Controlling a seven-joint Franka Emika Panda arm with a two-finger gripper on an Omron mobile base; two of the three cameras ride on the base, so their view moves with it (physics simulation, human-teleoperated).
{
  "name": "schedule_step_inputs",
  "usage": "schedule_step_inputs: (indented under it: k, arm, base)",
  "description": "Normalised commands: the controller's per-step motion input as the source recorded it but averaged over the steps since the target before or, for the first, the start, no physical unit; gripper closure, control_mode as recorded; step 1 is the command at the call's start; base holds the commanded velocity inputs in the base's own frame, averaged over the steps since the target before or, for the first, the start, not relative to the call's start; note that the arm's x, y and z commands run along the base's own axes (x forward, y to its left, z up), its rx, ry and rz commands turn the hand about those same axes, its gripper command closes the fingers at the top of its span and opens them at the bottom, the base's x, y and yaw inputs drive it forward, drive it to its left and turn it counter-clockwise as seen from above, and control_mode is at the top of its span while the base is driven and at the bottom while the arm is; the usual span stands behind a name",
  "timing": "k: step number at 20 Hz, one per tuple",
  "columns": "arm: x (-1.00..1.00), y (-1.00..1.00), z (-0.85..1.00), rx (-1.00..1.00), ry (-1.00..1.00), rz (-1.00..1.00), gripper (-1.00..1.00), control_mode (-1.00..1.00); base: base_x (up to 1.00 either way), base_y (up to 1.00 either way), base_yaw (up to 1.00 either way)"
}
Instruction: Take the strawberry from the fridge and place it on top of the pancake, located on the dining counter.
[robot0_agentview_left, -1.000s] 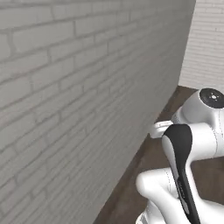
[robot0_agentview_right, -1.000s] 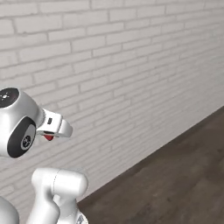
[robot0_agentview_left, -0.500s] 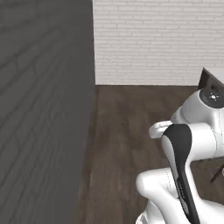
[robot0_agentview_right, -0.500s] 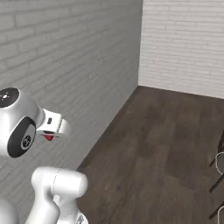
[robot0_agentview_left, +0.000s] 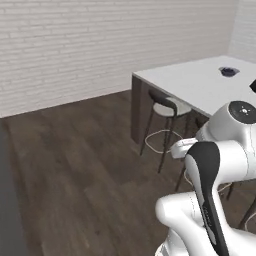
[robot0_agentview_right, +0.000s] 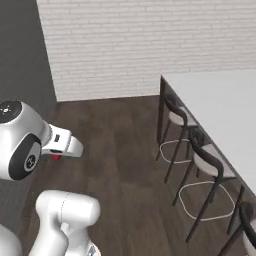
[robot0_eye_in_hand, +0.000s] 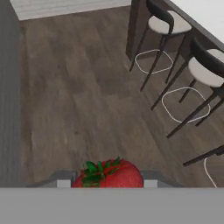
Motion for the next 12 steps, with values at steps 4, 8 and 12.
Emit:
schedule_step_inputs:
  k: [4, 8, 12]
  arm:
    - [0.0, 0.0, 0.0, 0.0, 0.0, 0.0, 1.0, 1.0]
    - [0.0, 0.0, 0.0, 0.0, 0.0, 0.0, 1.0, 1.0]
    - [0.0, 0.0, 0.0, 0.0, 0.0, 0.0, 1.0, 1.0]
  base:
    - [0.6, 0.0, -0.7]
    - [0.61, -0.03, -0.66]
    - [0.47, -0.4, -0.6]
